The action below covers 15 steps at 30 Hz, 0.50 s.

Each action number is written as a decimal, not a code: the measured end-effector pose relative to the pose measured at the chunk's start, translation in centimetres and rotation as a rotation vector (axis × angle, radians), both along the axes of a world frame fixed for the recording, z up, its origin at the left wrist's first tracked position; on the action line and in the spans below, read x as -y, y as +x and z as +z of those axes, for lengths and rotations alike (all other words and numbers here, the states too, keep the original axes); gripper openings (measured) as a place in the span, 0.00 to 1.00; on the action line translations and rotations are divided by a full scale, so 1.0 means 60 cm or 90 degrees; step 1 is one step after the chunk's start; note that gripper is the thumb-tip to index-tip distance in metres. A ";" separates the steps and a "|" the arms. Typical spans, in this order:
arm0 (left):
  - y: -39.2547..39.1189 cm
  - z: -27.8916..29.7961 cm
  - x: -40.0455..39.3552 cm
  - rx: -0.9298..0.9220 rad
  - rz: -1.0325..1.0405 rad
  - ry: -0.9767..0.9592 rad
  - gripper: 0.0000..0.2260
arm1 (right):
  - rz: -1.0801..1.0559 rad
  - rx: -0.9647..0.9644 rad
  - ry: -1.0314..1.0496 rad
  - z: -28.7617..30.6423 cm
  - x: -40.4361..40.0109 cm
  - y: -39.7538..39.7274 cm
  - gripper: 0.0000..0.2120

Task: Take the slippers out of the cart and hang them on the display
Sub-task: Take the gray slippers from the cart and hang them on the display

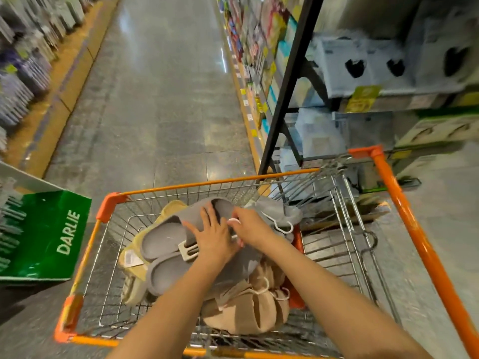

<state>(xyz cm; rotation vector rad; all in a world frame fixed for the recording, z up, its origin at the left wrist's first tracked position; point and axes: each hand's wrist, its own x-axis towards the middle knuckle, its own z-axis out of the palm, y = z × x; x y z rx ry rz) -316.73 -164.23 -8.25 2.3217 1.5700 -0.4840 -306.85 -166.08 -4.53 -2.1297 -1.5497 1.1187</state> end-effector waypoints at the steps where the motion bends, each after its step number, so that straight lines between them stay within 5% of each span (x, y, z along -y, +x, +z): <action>1: 0.004 0.004 0.000 0.011 -0.001 -0.006 0.32 | -0.015 -0.005 0.006 0.005 0.003 0.004 0.13; 9: 0.038 0.067 -0.003 0.150 -0.025 -0.022 0.34 | 0.023 0.085 0.063 0.094 0.026 0.032 0.06; 15: 0.095 0.175 0.026 0.344 -0.157 0.124 0.22 | -0.096 0.161 0.238 0.226 0.091 0.110 0.07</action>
